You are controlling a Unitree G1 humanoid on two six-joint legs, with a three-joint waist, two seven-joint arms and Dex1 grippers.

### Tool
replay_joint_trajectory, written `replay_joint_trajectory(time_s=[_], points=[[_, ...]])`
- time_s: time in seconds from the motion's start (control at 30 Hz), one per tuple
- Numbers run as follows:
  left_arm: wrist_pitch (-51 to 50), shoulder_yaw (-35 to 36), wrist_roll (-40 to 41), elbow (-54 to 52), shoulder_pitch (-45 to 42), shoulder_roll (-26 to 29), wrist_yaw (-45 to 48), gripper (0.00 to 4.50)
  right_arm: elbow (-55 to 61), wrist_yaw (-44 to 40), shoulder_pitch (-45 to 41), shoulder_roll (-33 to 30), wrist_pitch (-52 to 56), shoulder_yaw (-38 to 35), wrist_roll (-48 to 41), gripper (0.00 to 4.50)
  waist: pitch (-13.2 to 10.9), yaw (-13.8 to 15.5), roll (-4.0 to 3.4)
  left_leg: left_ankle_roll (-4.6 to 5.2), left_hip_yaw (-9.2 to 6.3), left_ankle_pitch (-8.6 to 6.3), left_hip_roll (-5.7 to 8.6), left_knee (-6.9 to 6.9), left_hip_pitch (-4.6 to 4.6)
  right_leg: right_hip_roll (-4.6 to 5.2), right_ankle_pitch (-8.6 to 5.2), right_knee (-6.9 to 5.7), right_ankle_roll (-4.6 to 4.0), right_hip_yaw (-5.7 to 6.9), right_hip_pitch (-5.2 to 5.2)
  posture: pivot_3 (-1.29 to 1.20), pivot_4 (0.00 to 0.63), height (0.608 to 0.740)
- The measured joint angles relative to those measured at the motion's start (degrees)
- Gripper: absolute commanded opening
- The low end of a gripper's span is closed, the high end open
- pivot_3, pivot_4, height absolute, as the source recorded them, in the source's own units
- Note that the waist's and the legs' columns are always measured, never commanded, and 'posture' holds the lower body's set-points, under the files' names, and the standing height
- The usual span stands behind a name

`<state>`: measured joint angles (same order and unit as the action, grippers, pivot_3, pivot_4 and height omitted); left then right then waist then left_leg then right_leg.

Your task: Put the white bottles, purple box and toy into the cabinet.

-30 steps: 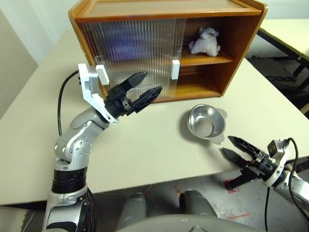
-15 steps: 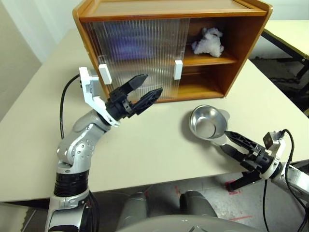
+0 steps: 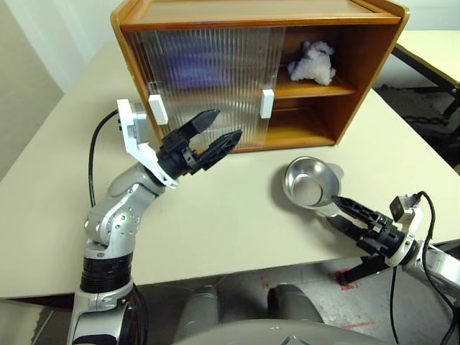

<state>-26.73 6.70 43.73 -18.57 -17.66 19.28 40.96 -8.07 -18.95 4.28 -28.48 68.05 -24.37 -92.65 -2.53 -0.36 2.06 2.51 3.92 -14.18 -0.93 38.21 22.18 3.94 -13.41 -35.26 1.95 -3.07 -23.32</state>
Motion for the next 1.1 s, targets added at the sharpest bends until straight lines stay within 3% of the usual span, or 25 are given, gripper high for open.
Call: replay_joint_trajectory(time_s=[0.23,0.6,0.8,1.1], points=[[0.1,0.1,0.0,0.0,0.0,0.1,0.0,4.5,0.0,0.6,-0.5,0.0,0.0,0.0,0.0,0.07,0.0,0.0,0.03,0.0,0.0,0.0,0.0,0.0,0.0,0.0,0.0,0.03,0.0,0.0,0.0,0.08,0.023,0.74],[0.2,1.1,0.0,-0.1,0.0,0.2,-0.1,4.5,1.4,4.4,-2.3,0.6,0.0,-0.4,-3.1,0.03,-0.1,0.0,0.09,-0.09,0.0,-0.05,0.0,0.0,0.0,0.02,-0.01,0.03,-0.05,-0.02,0.02,0.08,0.019,0.74],[0.2,1.1,0.0,-0.3,0.0,0.2,-0.2,4.5,-0.3,7.8,-6.8,0.8,-1.7,-1.3,-7.5,0.03,-0.1,0.0,0.08,0.01,0.0,0.01,0.0,-0.01,0.0,0.01,0.03,0.08,0.02,-0.01,0.0,0.08,0.014,0.74],[0.3,1.1,0.0,-0.3,-0.6,0.2,-0.5,4.5,-4.9,10.2,-14.8,4.0,-5.4,-1.3,-6.4,0.03,-0.1,0.0,0.06,0.09,-0.03,0.04,0.0,-0.07,0.05,0.0,0.11,0.16,0.17,0.04,-0.03,0.1,0.008,0.74]])
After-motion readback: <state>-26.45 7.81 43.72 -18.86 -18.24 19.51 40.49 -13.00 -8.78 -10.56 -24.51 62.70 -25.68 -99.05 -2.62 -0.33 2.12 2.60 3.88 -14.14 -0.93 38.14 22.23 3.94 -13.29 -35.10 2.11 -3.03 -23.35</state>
